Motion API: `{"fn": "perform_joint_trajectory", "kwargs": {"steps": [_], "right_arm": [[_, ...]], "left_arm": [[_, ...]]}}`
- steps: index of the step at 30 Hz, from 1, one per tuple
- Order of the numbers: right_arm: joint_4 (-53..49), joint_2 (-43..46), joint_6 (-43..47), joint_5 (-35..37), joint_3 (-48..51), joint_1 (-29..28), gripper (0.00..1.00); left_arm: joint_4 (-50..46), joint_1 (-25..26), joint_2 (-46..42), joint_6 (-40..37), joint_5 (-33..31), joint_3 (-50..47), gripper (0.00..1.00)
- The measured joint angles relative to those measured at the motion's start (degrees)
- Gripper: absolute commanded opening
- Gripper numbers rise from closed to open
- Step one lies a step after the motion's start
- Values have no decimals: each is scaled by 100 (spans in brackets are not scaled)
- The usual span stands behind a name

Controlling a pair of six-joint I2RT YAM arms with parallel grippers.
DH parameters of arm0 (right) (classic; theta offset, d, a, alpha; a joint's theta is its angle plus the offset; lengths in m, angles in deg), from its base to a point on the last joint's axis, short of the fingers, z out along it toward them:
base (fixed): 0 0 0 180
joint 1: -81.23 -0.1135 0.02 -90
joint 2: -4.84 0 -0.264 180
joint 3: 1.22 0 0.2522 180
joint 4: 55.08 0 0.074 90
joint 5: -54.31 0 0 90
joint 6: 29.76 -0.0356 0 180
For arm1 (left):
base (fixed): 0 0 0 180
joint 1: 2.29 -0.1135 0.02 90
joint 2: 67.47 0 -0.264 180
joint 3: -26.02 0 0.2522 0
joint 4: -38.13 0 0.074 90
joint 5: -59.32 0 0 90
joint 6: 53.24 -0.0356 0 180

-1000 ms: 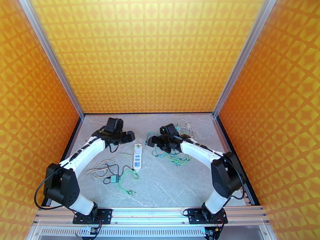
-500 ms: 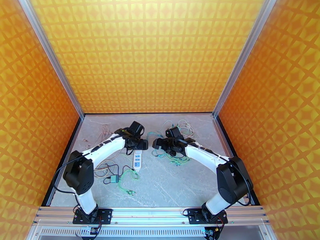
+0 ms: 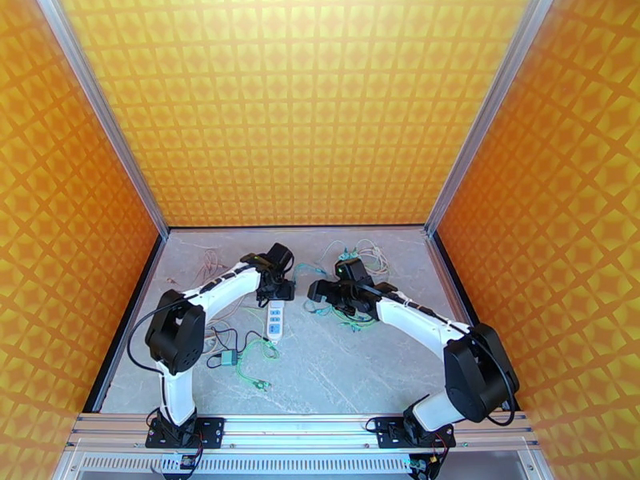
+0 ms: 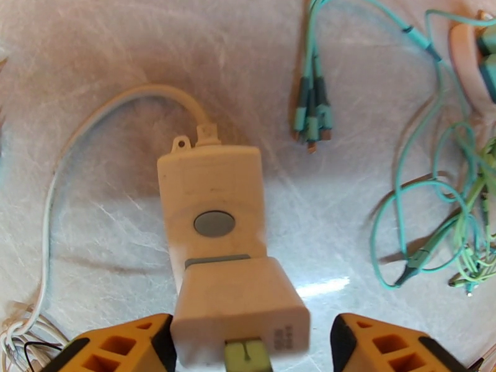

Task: Pull the plug off the socket

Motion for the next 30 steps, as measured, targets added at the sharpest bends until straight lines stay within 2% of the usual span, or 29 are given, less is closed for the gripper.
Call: {"fn": "perform_joint_trajectory", "kwargs": {"steps": [7,11,13,16,20,26,30], "right_arm": [[-2,74,-66,151,87,0,99],[-2,74,-66,234,87,0,98],[-4,72,-63,258,87,4,95],[-2,72,-76,280,87,7,88],[11,66,-144,271,87,48,75],[372,-63,-262,-28,90,273,65],[723,-514,-284,-514,15,319,59]], "left_arm": [[-35,2,136,2,-2,2,66],[-50,4,219,2,-4,22,59],[-55,13,232,0,-24,22,52],[-70,35,232,-35,-68,22,47],[-72,61,229,-111,-114,20,46],[129,131,44,-409,-111,-264,45],[153,310,-87,-686,-107,-439,44]]}}
